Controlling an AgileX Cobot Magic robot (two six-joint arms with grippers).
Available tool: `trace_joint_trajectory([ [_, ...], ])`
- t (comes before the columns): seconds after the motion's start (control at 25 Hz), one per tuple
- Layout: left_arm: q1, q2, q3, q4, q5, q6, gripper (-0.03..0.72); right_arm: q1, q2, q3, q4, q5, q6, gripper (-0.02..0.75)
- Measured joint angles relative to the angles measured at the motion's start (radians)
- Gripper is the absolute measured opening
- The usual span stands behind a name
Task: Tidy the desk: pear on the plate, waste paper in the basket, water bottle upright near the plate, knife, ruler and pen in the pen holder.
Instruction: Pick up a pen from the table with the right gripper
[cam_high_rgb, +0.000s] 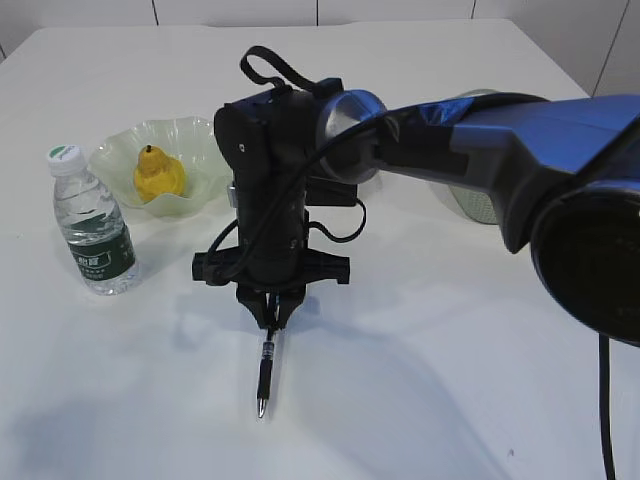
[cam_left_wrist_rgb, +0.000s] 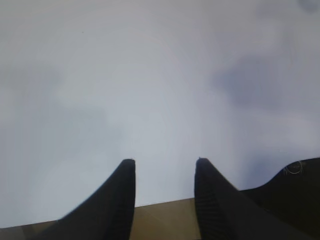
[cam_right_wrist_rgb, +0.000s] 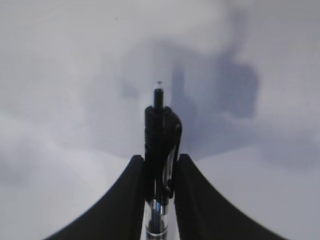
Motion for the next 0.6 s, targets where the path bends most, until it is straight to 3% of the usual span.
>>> trace_joint_trajectory([
  [0.32, 0.0, 0.0, 0.0, 0.002, 0.0, 0.0, 0.274, 0.0, 0.0, -0.106, -0.027, 0.005, -0.089, 0.172],
  [0.6, 0.0, 0.0, 0.0, 0.002, 0.0, 0.0, 0.274, 0.0, 0.0, -0.196, -0.141, 0.009, -0.193, 0.172],
])
